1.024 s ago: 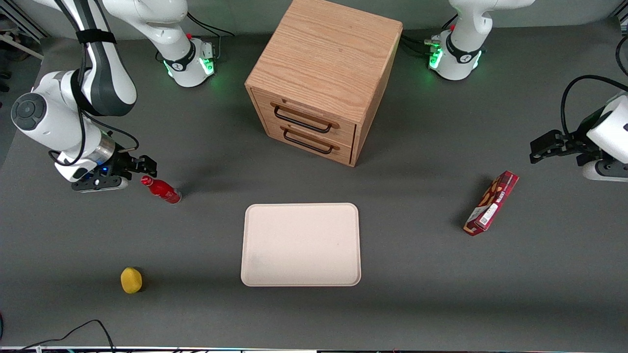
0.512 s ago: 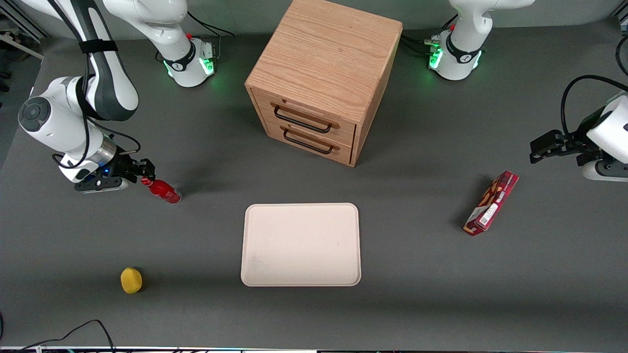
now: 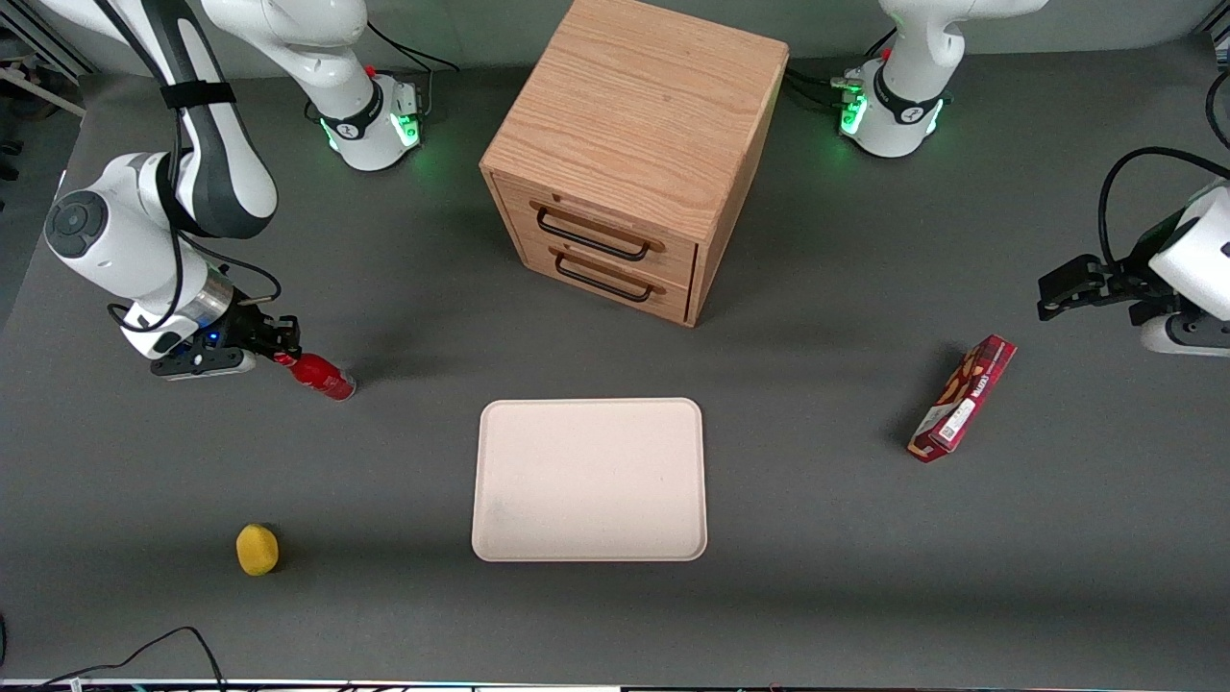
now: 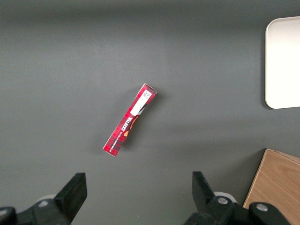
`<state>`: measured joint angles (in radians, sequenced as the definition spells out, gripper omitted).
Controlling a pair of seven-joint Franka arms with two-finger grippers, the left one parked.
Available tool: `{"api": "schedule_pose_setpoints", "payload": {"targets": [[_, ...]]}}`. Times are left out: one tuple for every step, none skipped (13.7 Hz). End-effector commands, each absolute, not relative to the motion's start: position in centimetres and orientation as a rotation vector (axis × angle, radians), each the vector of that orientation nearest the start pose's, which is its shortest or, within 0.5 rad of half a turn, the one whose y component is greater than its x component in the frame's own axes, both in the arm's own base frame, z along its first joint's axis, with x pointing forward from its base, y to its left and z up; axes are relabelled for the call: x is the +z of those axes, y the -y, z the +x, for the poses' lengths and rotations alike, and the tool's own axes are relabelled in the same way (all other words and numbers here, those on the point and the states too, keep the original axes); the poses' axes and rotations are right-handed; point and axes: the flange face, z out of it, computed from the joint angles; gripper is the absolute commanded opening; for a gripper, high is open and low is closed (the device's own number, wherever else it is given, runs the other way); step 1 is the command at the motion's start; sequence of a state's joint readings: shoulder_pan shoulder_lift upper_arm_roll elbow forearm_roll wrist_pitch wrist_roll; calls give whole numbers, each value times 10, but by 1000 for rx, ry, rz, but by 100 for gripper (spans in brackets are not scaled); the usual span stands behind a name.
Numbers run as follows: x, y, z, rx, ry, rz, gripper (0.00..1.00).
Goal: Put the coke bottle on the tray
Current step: 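Lower the right gripper and close it on the bottle's cap end, then carry the bottle with the right gripper onto the cream tray's edge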
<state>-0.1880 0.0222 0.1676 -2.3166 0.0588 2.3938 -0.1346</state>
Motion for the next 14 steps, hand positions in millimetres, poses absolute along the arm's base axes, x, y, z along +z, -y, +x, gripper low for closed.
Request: {"api": "schedule_pose_setpoints", "payload": {"targets": [[353,-11,528,-153,160,-3075,0],[367,-20,537,-179,146,-3070,0],[381,-33,546,-180,144,-3065,0],[392,-48,558,-154,142,-3056,0],[403,-66,574,-121,127,-3045,0],[421,-84,590,-99,113,-3035,0],[427,-103,608,-71,115,-3044,0],[434,-127,626,-68,108,-3064,0],[437,-152,642,-68,89,-3079,0],[438,-178,654,-81,79,-3079,0],[436,-200,663,-93,71,-3075,0],[431,-219,669,-102,91,-3069,0],[416,-239,675,-89,106,-3062,0],[406,-252,683,-89,76,-3053,0]]}}
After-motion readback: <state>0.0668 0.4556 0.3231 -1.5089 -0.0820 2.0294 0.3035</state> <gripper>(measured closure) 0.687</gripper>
